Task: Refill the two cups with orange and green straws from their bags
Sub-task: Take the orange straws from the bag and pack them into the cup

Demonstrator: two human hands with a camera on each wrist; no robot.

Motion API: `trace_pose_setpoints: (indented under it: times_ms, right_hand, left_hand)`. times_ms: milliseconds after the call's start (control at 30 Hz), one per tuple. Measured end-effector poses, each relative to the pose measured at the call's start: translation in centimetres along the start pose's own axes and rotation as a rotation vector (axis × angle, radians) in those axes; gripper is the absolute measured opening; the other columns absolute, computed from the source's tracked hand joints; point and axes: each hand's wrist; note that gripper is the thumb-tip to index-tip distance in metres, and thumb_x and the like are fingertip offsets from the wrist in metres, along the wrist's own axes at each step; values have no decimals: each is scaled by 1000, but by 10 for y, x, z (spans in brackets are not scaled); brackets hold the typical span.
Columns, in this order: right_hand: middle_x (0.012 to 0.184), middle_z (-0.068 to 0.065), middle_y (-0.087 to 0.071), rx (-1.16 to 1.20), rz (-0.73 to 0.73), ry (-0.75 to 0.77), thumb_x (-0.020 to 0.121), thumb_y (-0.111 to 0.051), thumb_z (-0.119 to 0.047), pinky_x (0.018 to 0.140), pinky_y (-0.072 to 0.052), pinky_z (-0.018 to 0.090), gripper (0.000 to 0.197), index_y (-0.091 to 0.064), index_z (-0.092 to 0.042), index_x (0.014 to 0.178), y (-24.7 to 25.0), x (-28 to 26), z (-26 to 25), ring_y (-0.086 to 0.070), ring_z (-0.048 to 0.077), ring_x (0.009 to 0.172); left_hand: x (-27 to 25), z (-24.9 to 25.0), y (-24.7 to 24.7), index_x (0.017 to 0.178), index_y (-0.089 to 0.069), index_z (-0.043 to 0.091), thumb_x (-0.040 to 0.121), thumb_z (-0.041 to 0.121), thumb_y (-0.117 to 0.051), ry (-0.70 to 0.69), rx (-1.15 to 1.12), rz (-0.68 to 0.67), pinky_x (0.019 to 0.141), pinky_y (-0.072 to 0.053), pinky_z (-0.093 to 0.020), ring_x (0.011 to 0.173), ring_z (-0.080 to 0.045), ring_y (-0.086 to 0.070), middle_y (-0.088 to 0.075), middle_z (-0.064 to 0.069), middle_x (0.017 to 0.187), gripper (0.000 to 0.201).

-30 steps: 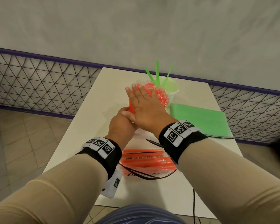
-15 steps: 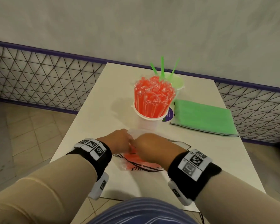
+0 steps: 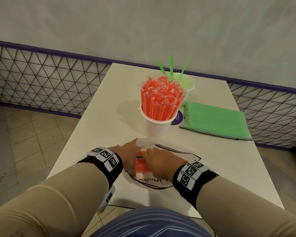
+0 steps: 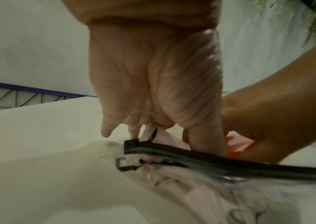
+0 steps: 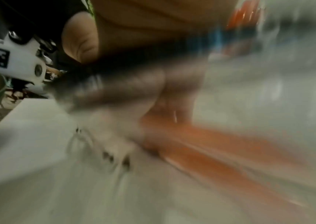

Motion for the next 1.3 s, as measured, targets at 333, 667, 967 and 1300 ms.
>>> trace_pose_setpoints:
  times_ms: [333,667,967,1300]
  right_hand:
    - [109,7,-58,197,109,-5,88,-57,-8,78,-40,30,28,-57,-14,115,1,-7,29,-57,26,99]
    - [102,-22,-71,1193,531,-145,91,-63,-23,98,-44,33,17,-70,-38,97,121,-49,20,-63,-2,103]
    - [102,1,-74,1321,861,-111,86,-70,-16,98,-49,49,16,-69,-29,95,174,-40,44,-69,18,102]
    - [100,-8,-71,1220,888,-223,87,-70,-25,90,-52,30,20,-69,-21,107,167,-1,35,-66,6,95]
  left_hand:
    - [-1,-11,7,140,-23,36,46,46,-89,-29,-187,11,103,-44,-44,121,-19,-49,-36,9,137,115]
    - [-4,-10,31,83,-64,36,67,56,-77,-73,-433,267,117,-22,-46,145,-25,-23,-11,3,161,29]
    - [6,27,72,124,-59,28,71,49,-78,-28,-551,791,114,-28,-44,142,-30,-25,-23,-8,156,59]
    - [9,28,86,104,-69,25,70,63,-72,-1,-482,711,93,-48,-35,103,-16,-57,-59,7,117,51]
Point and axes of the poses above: each hand's wrist, its own x-axis towards the middle knuckle, its own y-axis out of the back of the hand, z = x × y
